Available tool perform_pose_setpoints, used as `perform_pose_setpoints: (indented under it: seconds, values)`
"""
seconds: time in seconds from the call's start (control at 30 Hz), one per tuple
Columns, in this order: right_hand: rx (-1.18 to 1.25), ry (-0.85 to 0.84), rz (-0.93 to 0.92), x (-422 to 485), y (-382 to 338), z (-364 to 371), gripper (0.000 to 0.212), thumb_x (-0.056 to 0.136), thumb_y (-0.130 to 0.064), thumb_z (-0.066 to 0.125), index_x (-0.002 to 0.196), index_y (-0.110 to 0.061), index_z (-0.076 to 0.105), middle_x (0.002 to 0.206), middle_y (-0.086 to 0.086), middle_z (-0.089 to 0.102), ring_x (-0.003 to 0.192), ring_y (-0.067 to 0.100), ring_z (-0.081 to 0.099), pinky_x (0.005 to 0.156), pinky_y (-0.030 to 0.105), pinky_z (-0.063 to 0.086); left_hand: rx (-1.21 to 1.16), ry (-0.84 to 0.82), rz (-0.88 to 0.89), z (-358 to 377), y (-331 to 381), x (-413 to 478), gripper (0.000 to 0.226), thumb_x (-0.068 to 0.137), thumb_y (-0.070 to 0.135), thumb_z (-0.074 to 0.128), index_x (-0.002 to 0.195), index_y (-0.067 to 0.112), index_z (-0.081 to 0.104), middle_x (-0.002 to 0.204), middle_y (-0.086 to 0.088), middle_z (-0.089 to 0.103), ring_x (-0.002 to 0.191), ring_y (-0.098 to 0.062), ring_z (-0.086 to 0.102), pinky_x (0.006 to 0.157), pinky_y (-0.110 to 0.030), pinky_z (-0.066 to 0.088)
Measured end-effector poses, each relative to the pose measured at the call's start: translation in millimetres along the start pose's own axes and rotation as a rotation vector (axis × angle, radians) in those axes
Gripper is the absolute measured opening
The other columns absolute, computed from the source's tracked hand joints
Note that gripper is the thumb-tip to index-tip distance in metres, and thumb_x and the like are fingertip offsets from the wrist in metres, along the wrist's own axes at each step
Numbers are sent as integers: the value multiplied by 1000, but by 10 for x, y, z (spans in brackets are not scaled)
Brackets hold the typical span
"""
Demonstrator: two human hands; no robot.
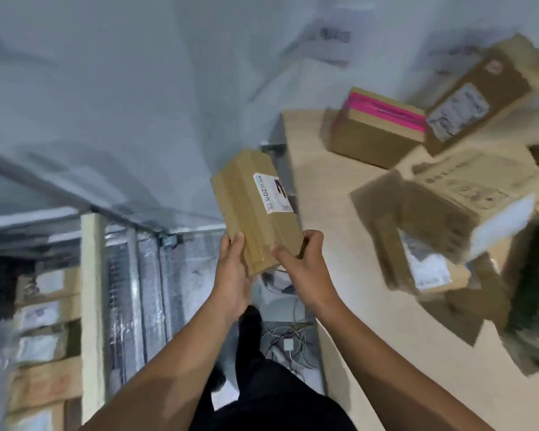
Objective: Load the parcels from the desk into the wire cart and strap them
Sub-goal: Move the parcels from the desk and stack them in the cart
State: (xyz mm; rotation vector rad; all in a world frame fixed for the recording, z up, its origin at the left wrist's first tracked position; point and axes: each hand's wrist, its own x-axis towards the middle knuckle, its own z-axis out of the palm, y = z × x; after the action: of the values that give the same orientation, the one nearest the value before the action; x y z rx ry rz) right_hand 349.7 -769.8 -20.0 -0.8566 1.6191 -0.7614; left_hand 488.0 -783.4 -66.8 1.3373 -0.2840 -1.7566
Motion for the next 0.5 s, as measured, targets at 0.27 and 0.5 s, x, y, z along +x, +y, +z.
perform_pose_setpoints:
  seconds: [0.27, 0.5]
  values:
    - [-231, -478, -119, 190, -665, 2173, 52, 96, -41, 70, 138, -39, 41, 112, -14, 59, 88, -13, 63, 70, 7, 48, -172, 505, 319, -1866, 945, -439, 33, 105, 44, 55, 137, 44, 50, 134, 8, 69, 119, -13, 69, 90, -31, 59]
    - [-546, -844, -101, 114, -701, 4211, 30, 96, -46, 68, 122, -37, 58, 113, -5, 70, 90, 4, 71, 70, 20, 53, -315, 837, 352, -3356, 1233, -659, 60, 105, 50, 51, 158, 38, 27, 143, 8, 57, 117, -13, 65, 89, -40, 61]
